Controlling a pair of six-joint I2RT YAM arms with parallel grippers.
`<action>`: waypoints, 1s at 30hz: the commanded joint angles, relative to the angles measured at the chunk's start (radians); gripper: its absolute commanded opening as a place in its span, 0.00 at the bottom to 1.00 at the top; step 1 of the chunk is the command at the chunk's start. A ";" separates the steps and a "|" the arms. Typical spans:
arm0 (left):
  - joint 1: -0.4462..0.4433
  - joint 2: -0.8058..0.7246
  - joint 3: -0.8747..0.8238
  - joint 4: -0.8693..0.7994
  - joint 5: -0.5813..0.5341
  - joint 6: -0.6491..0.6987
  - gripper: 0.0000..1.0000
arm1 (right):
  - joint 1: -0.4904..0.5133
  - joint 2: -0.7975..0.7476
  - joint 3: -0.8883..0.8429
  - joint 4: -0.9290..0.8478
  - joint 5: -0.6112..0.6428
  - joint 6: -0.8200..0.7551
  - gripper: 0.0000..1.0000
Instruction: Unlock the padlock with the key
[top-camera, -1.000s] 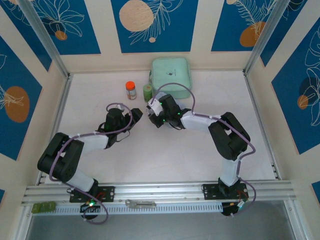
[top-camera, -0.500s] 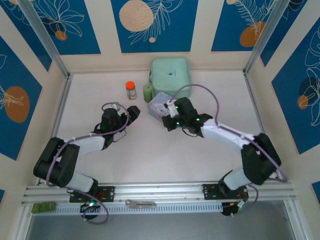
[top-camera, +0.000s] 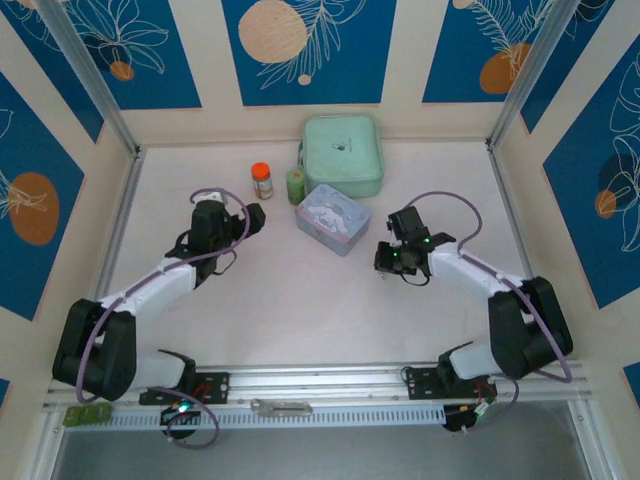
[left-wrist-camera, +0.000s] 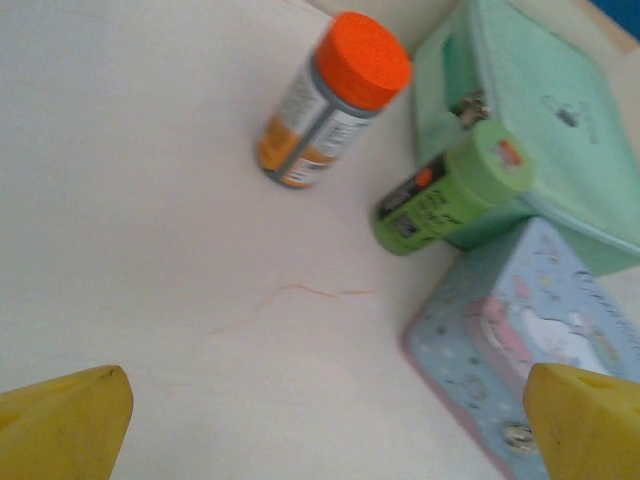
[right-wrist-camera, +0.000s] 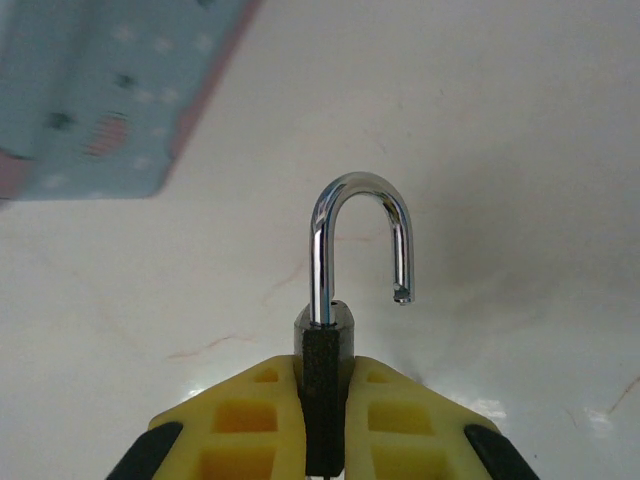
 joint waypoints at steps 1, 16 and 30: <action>0.031 -0.063 0.038 -0.124 -0.122 0.174 0.99 | -0.016 0.054 0.015 0.029 -0.040 0.026 0.00; 0.177 -0.146 -0.035 -0.144 -0.221 0.290 0.99 | -0.142 -0.068 0.007 0.055 0.008 -0.023 0.70; 0.187 0.069 -0.074 0.153 -0.266 0.510 0.99 | -0.386 0.058 -0.053 0.481 0.130 -0.336 0.77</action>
